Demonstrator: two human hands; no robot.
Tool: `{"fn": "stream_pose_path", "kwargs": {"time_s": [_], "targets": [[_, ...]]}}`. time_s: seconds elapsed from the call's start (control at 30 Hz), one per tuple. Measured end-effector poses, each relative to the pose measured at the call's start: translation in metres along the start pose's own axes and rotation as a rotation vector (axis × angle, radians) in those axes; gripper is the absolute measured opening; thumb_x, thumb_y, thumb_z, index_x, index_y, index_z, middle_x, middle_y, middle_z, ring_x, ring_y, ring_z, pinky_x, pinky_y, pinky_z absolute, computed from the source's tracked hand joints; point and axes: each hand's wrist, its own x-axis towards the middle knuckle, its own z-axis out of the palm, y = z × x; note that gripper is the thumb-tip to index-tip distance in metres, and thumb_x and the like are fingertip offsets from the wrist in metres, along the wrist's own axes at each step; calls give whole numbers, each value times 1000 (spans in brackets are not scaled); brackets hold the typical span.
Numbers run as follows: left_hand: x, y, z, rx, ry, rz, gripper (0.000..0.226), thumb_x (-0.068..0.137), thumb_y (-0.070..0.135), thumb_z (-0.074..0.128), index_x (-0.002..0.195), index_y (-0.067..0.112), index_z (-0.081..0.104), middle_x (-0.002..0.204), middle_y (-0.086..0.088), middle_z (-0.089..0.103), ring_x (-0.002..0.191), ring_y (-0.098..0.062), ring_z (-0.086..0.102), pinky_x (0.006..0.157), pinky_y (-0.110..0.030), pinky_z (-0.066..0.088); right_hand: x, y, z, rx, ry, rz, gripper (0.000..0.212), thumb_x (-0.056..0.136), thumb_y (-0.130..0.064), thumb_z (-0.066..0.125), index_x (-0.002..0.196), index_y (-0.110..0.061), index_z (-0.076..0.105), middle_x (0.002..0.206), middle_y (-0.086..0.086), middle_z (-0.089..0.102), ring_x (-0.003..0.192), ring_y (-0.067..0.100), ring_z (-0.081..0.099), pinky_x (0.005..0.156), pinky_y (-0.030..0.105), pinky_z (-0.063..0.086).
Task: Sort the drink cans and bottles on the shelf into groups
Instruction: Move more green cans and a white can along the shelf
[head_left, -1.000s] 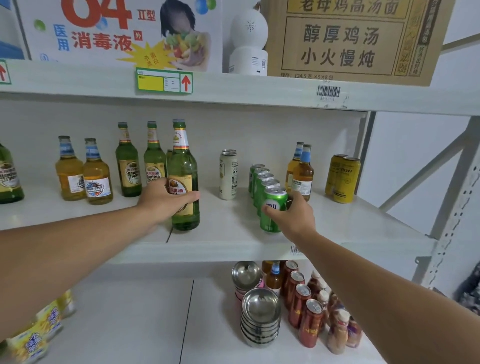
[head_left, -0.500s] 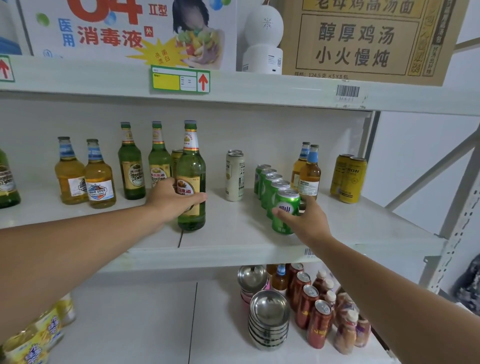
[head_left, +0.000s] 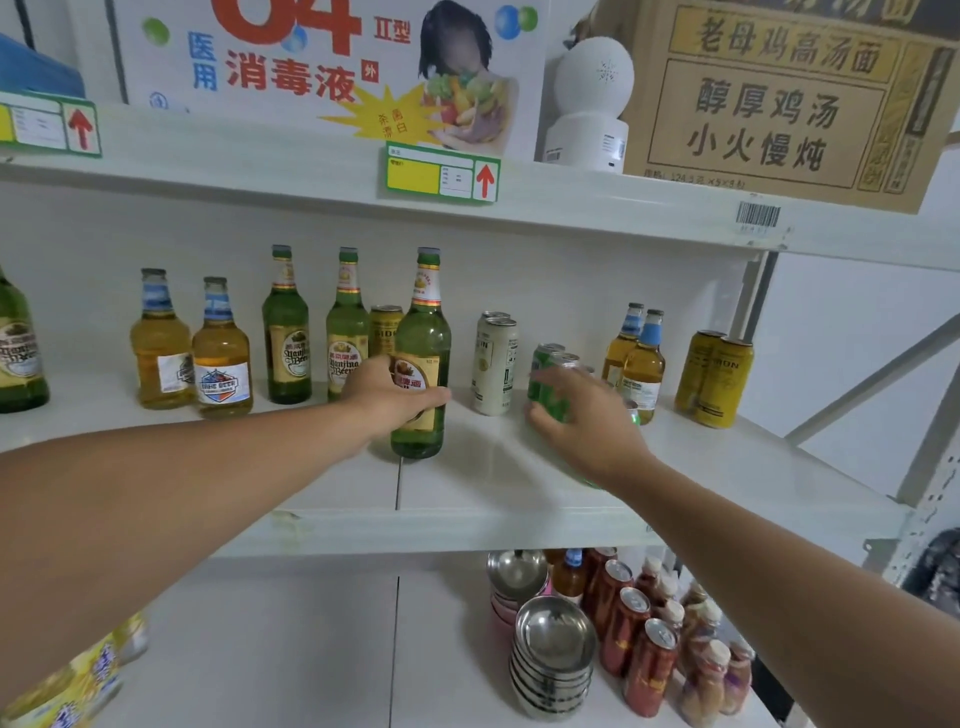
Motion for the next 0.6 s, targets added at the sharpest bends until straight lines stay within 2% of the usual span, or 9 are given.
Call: {"fn": "stream_pose_path", "kwargs": {"time_s": [0.1,0.3,0.47,0.6], "targets": [[11,-3,5,4,-11,-11,68,74,45,97,130,21,66,119,0,73,115,-24,68,105,-45,57,14,-2,22,-15,-138,22,53,95,-50,64,143,-27,62,140,1,65,118,19,63,99,39,55],[47,-10,23,28,-17,-27,67,74,46,97,128,23,65,119,1,72,116,-25,67,103,-44,56,44,14,63,24,-207,120,64,92,-50,65,149,-22,55,152,5,56,127,25,61,105,41,53],[76,-14,43,12,6,-56,61,77,41,96,127,22,65,115,1,72,115,-24,67,106,-46,56,72,33,83,13,-292,184,65,95,-46,65,152,-19,50,154,7,50,130,28,57,99,38,52],[105,-21,57,3,22,-75,58,79,41,95,126,22,66,114,2,71,112,-23,67,102,-42,55,89,44,92,-1,-289,210,60,96,-43,66,149,-18,53,152,8,51,129,29,57,102,40,52]]}}
